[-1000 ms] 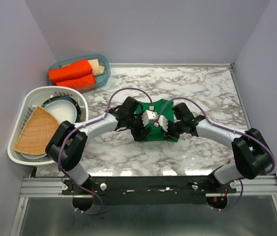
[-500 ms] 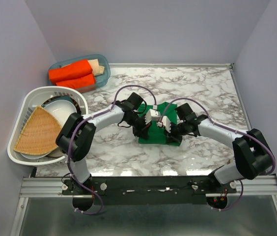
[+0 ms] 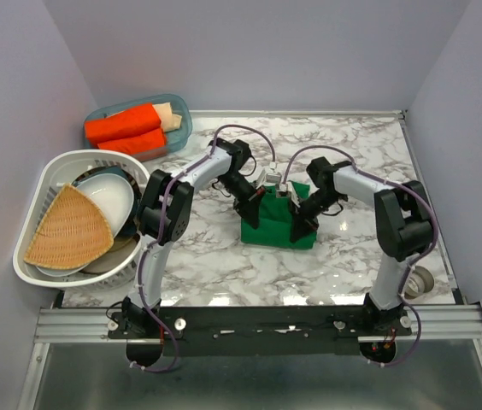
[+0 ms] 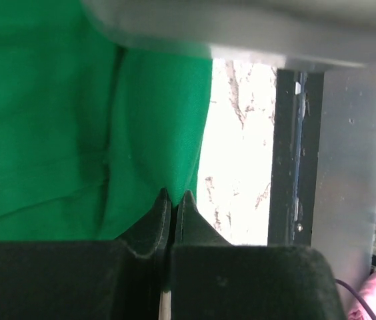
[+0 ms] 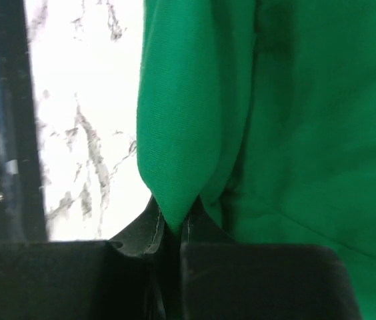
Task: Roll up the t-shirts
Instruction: Roll the T-shirt to the center of the board.
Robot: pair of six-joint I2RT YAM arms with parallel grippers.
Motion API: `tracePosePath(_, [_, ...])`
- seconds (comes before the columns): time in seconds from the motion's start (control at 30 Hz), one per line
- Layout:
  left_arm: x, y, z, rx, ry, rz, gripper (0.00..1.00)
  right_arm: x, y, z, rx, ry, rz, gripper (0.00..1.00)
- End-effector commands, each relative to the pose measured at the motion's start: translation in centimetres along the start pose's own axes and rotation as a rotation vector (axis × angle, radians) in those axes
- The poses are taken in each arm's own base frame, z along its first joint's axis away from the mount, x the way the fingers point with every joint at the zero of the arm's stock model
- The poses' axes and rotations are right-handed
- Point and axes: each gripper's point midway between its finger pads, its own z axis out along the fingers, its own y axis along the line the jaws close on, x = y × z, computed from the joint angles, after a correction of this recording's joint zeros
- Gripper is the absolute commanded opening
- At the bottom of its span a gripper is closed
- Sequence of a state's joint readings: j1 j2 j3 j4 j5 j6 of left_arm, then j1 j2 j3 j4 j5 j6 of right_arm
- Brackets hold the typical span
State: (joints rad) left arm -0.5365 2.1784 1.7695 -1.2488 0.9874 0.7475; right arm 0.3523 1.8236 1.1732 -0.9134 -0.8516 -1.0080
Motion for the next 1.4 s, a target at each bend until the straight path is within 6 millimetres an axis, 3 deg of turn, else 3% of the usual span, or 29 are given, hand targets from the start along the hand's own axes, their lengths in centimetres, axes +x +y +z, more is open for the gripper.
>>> tracePosePath(0.0, [0.8,-0.2,-0.7,0.063,0.035,-0.128,0.00,1.1,1.9,0.0,-0.211,-0.006,0.156,0.10])
tracePosePath(0.2, [1.3,1.2,-1.1,0.018,0.048,-0.108,0.03,0.4,0.4,-0.2,-0.269,0.027,0.168,0.11])
tracePosePath(0.37, [1.8,1.7,-1.9,-0.068,0.037,-0.093,0.23,1.0,-0.4,-0.1,-0.352,0.091,0.225,0.13])
tracePosePath(0.53, [2.3,3.2,-3.2,-0.218,0.025,-0.069,0.41,1.9,-2.3,-0.1,-0.322,0.165,0.208,0.14])
tracePosePath(0.6, [1.3,3.9,-4.6,-0.301,-0.012,-0.024,0.45,2.2,-2.9,0.1,-0.317,0.186,0.245,0.14])
tracePosePath(0.63, [1.9,4.4,-5.1,-0.349,-0.003,-0.043,0.51,1.9,-3.2,0.1,-0.308,0.184,0.246,0.15])
tracePosePath(0.7, [0.8,4.2,-6.8,-0.423,-0.039,0.013,0.55,2.1,-3.4,0.2,-0.307,0.194,0.277,0.16])
tracePosePath(0.73, [1.1,4.3,-7.2,-0.459,-0.032,0.021,0.62,2.2,-3.5,0.3,-0.304,0.203,0.289,0.16])
tracePosePath(0.77, [0.1,3.2,-8.5,-0.508,-0.062,0.059,0.69,2.1,-3.8,0.3,-0.298,0.204,0.297,0.16])
tracePosePath(0.8, [-1.2,3.0,-9.5,-0.555,-0.110,0.114,0.98,2.2,-3.9,0.5,-0.297,0.212,0.330,0.16])
tracePosePath(0.83, [-1.1,2.4,-9.4,-0.572,-0.126,0.124,0.98,2.2,-4.1,0.6,-0.295,0.216,0.346,0.16])
tracePosePath(0.87, [-2.6,0.6,-11.1,-0.649,-0.183,0.160,0.98,2.0,-4.5,0.6,-0.286,0.215,0.356,0.16])
tracePosePath(0.9, [-4.4,0.2,-11.9,-0.708,-0.247,0.223,0.98,1.9,-4.5,0.6,-0.281,0.219,0.385,0.16])
tracePosePath(0.93, [-4.2,-0.4,-11.5,-0.723,-0.263,0.231,0.98,2.2,-4.7,0.9,-0.284,0.227,0.410,0.16])
tracePosePath(0.97, [-5.7,-2.9,-11.7,-0.722,-0.319,0.290,0.99,2.2,-4.9,0.9,-0.280,0.231,0.428,0.16])
tracePosePath(1.03, [-7.4,-4.6,-11.1,-0.681,-0.414,0.236,0.98,2.1,-5.0,1.0,-0.275,0.234,0.452,0.16])
tracePosePath(1.23, [-7.6,-5.4,-8.0,-0.507,-0.535,-0.163,0.98,2.0,-5.2,1.2,-0.270,0.241,0.463,0.16])
tracePosePath(1.3, [-7.3,-5.6,-7.3,-0.465,-0.493,-0.063,0.93,2.0,-5.2,1.2,-0.270,0.242,0.463,0.16])
tracePosePath(1.33, [-7.0,-5.9,-6.4,-0.512,-0.427,0.005,0.81,2.0,-5.3,1.3,-0.270,0.241,0.467,0.16])
tracePosePath(1.37, [-6.5,-5.2,-6.1,-0.585,-0.325,0.229,0.77,2.0,-5.2,1.2,-0.270,0.242,0.471,0.16])
